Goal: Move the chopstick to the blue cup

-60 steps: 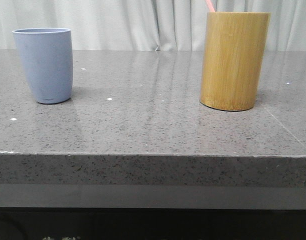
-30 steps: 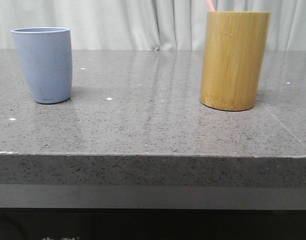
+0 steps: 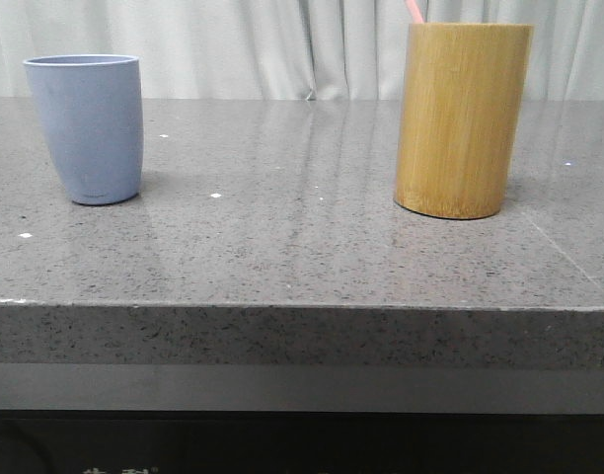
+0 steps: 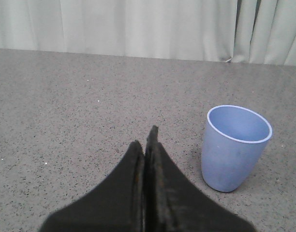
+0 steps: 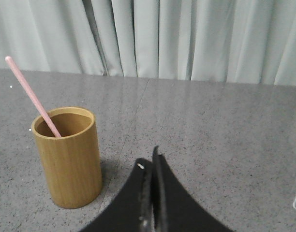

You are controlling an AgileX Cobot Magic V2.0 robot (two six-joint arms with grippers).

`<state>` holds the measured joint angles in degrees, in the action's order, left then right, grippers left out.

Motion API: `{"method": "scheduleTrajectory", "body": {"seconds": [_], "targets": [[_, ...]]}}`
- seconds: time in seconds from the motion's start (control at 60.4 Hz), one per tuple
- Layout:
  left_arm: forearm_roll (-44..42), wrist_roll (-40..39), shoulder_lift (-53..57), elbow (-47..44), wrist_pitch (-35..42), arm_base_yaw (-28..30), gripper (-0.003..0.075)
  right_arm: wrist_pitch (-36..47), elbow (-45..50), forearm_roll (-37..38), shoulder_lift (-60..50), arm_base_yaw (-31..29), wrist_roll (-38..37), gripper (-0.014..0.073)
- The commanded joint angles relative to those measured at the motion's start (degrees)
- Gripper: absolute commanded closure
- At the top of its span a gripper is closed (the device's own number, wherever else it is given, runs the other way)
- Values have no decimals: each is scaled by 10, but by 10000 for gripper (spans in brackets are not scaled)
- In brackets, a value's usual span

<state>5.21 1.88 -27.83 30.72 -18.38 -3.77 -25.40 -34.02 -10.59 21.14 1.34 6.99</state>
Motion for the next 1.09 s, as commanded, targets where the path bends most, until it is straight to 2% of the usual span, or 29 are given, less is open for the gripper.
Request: {"method": "scheduleTrajectory", "body": {"seconds": [0.0, 0.182, 0.248, 0.282, 0.364, 0.464, 0.513, 0.563, 0.613, 0.695, 0.977, 1.076], "targets": [[2, -5, -22, 23, 49, -5, 739, 24, -33, -13, 32, -3, 1, 705], [2, -5, -24, 23, 55, -5, 734, 24, -33, -24, 36, -3, 1, 705], [2, -5, -24, 23, 57, -5, 688, 24, -33, -24, 36, -3, 1, 693], [2, -5, -24, 23, 58, -5, 642, 24, -33, -24, 36, -3, 1, 672], [2, -5, -24, 23, 58, -5, 474, 23, -33, -24, 36, -3, 1, 546], [2, -5, -24, 23, 61, -5, 213, 20, -33, -24, 36, -3, 1, 293], [2, -5, -24, 23, 61, -5, 122, 20, -33, -24, 36, -3, 1, 165], [2, -5, -24, 23, 61, -5, 65, 20, -33, -24, 36, -3, 1, 42], [2, -5, -24, 23, 61, -5, 44, 21, -32, -24, 36, -3, 1, -22], [2, -5, -24, 23, 61, -5, 48, 21, -32, -24, 36, -3, 1, 7], [9, -5, -26, 25, 64, -5, 48, 21, -32, -24, 36, -3, 1, 6], [3, 9, -45, 52, 26, -5, 48, 21, -32, -24, 36, -3, 1, 6]]}}
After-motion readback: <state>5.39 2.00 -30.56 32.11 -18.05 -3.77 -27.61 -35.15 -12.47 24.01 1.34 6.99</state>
